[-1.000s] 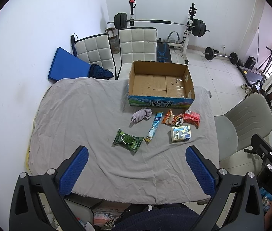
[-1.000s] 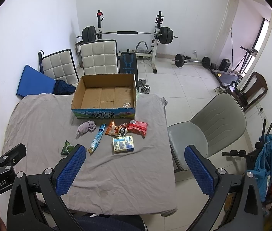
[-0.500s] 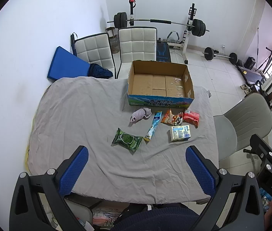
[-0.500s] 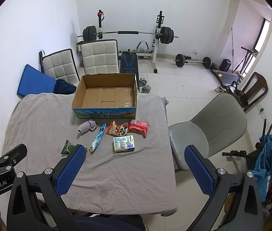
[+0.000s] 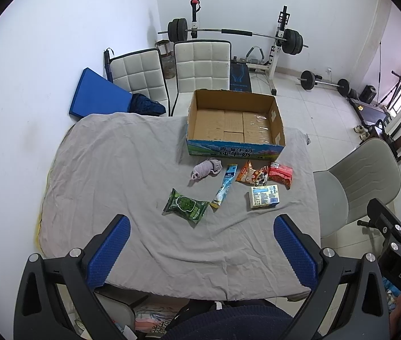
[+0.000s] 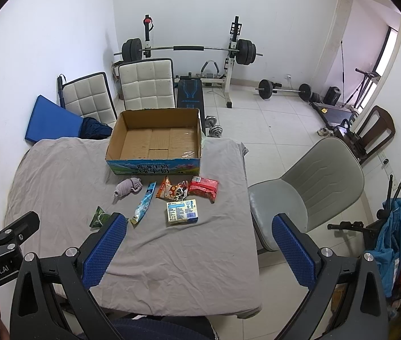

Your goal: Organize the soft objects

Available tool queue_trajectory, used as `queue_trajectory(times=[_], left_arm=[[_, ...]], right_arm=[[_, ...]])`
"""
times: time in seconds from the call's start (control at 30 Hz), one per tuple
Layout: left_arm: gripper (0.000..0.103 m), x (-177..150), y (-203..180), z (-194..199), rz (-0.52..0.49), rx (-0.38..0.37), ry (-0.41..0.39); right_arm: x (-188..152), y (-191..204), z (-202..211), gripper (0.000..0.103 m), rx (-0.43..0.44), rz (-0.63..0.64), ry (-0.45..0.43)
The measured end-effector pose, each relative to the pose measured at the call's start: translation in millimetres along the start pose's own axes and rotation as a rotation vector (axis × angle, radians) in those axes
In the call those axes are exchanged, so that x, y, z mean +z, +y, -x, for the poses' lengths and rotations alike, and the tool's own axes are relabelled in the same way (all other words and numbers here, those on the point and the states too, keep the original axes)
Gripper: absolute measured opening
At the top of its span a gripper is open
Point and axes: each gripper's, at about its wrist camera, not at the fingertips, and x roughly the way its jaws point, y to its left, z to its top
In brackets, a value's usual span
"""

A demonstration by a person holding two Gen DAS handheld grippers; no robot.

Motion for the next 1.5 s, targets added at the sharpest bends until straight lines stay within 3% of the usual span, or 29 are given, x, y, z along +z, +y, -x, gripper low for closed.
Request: queue_trajectory(times=[0.17,0.27,0.37,0.5,0.57,0.73,0.93,1.03,1.1,1.23,1.3,1.4,1.5], left_arm=[[0.103,3,2,-9,0.018,0.006,0.006],[0.103,12,13,-32,0.06,0.032,0.025],[0.103,21,30,-73,0.108,0.07,0.075],[0.103,24,50,-138,0.154,0.121,0.179],[0.103,22,59,-172,0.191,0.12,0.238],[0.103,9,77,-264,0.3,0.091,0.431],[0.103,-15,92,-349,0.426,0.055,0.607],[0.103,-25,99,-379,0.482,0.036,0.664],[0.103,-32,102,-393,0.514,0.025,0.698],[0.103,-40,107,-413,0.564,-0.004,0.747],[0.103,-45,112,-426,0.605,-0.037,0.774],[0.103,-50,118,-439,0.694,-0.118,0.793],[0.103,-48,125,-449,0.745,-0.152,0.775]], right_arm=[[4,-8,-18,0.103,0.011,-0.029,0.031],[10,-13,-55,0.103,0.011,-0.018,0.091],[14,-15,-113,0.103,0.003,0.03,0.181],[10,-12,-218,0.103,-0.052,0.099,0.366],[5,-11,-261,0.103,-0.02,0.086,0.453],[-14,-9,-373,0.103,0.078,-0.102,0.684],[-33,-8,-470,0.103,0.098,-0.467,0.826],[-48,-12,-497,0.103,0.117,-0.666,0.877],[-56,-13,-509,0.097,0.119,-0.756,0.905],[-72,-12,-526,0.089,0.13,-0.857,0.943],[-71,-9,-525,0.078,0.146,-0.837,0.939],[-65,-2,-522,0.072,0.125,-0.709,0.942],[-62,6,-517,0.068,0.109,-0.572,0.948]])
